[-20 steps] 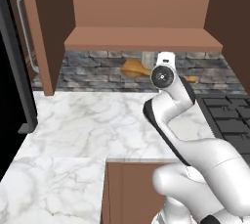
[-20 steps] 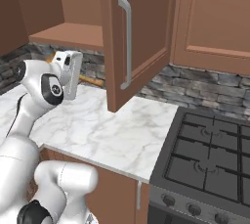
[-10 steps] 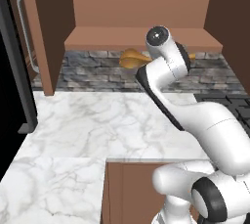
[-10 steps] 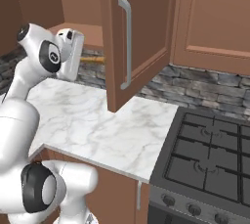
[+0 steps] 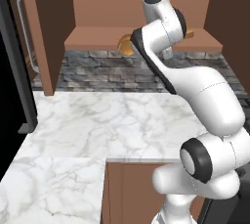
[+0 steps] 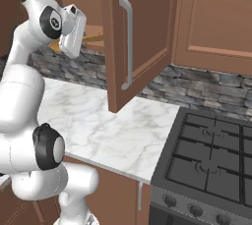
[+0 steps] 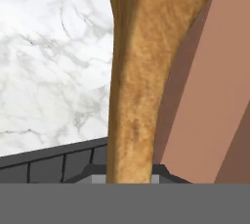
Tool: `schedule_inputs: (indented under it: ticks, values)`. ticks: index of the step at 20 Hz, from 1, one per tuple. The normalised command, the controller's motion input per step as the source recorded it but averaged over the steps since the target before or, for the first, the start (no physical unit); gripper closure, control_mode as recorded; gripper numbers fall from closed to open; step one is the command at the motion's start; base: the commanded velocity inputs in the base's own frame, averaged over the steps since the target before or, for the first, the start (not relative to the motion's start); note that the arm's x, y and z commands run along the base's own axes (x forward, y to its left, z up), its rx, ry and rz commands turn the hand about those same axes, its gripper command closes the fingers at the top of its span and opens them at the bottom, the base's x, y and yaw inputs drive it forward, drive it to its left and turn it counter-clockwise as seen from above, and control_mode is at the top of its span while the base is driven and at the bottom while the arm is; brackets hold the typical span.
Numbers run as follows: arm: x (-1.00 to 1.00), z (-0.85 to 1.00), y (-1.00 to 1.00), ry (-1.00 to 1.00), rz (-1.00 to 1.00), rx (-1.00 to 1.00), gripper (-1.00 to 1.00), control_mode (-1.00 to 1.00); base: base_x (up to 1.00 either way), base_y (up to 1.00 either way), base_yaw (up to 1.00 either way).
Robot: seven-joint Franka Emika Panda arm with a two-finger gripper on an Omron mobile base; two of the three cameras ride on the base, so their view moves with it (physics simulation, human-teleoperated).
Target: Organize the utensils by type. Pick up the wooden spoons from the counter and place them in the open cabinet. Then pick up the metallic utensils from the counter and place them in the open drawer.
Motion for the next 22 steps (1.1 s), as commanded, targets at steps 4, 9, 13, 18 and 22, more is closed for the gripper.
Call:
schedule_inputs:
  ticks: [4, 9, 13, 18, 22]
  values:
    - [0.29, 0.18, 0.00, 0.00, -0.01, -0.02, 1.00, -1.00, 0.00, 0.00, 0.00]
    - [0.44, 0.07, 0.00, 0.00, -0.07, 0.00, 1.00, -1.00, 0.00, 0.00, 0.00]
    - [0.42, 0.01, 0.00, -0.01, -0.08, 0.04, 1.00, -1.00, 0.00, 0.00, 0.00]
    - [0.38, 0.00, 0.00, -0.08, -0.03, 0.00, 1.00, -1.00, 0.00, 0.00, 0.00]
    - [0.42, 0.00, 0.00, -0.09, 0.00, 0.00, 1.00, -1.00, 0.00, 0.00, 0.00]
